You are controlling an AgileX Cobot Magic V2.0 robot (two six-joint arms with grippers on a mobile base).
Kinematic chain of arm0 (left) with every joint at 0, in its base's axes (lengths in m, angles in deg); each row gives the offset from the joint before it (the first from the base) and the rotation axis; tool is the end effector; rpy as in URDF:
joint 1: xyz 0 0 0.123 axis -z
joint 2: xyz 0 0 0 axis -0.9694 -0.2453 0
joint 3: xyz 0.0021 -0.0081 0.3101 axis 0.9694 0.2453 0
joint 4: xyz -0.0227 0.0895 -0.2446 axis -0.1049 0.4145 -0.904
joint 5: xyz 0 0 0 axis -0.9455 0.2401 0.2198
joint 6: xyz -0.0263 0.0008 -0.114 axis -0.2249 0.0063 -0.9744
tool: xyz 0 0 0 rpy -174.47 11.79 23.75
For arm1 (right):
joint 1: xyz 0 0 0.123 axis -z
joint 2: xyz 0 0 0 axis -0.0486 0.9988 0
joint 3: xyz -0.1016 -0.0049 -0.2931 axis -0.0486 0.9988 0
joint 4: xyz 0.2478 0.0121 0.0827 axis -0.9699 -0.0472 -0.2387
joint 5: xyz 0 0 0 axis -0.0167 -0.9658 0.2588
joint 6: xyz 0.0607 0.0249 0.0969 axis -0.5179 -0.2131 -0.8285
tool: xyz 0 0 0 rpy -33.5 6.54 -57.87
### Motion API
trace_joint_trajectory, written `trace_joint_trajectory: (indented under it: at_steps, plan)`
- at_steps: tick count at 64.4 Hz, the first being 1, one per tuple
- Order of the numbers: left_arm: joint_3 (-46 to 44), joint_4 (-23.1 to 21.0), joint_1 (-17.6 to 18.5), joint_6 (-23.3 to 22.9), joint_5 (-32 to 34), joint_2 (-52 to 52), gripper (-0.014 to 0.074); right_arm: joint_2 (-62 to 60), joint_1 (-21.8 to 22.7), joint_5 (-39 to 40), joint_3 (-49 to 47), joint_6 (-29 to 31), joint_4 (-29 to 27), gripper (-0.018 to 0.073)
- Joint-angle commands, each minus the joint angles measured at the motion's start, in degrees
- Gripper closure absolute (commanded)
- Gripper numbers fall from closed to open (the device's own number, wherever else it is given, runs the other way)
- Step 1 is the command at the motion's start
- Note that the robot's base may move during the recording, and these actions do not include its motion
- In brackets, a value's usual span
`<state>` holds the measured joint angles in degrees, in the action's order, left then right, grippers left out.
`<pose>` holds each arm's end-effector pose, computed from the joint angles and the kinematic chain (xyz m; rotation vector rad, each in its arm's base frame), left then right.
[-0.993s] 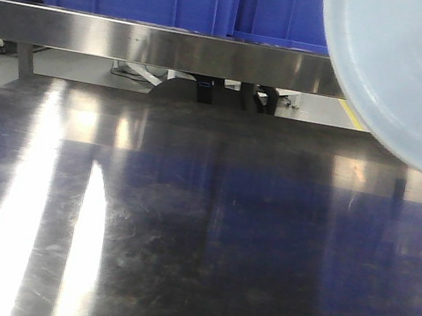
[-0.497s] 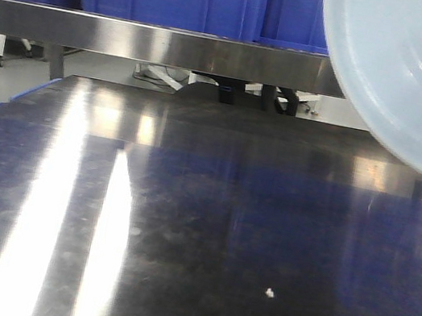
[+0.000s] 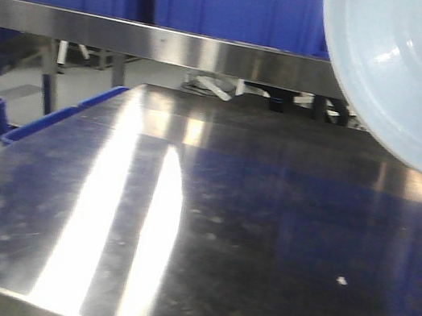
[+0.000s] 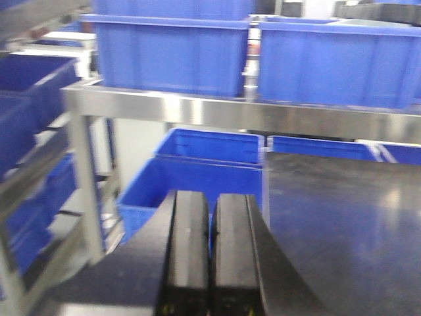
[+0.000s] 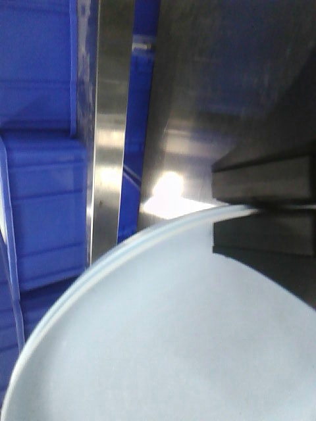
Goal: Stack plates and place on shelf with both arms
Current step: 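Turn the base away from the table holding the plates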
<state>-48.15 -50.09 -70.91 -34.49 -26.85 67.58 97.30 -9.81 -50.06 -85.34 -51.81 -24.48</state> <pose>0.0935 -0.0093 0.2691 0.0664 1.5948 -0.0855 0.0961 0.0233 0.2836 -0.0476 1.6385 0.3152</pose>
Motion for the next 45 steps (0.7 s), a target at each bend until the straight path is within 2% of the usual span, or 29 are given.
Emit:
trace_joint_trajectory:
  at_steps: [1,45]
  plan:
    - [-2.2,-0.1,0.0,-0.2,4.4,-0.4,0.0516,0.0,0.0,6.0,-1.8,0.1,0.1,0.0503]
    - [-2.2,-0.1,0.0,-0.2,4.4,-0.4,0.0516,0.0,0.0,6.0,-1.8,0.1,0.1,0.0503]
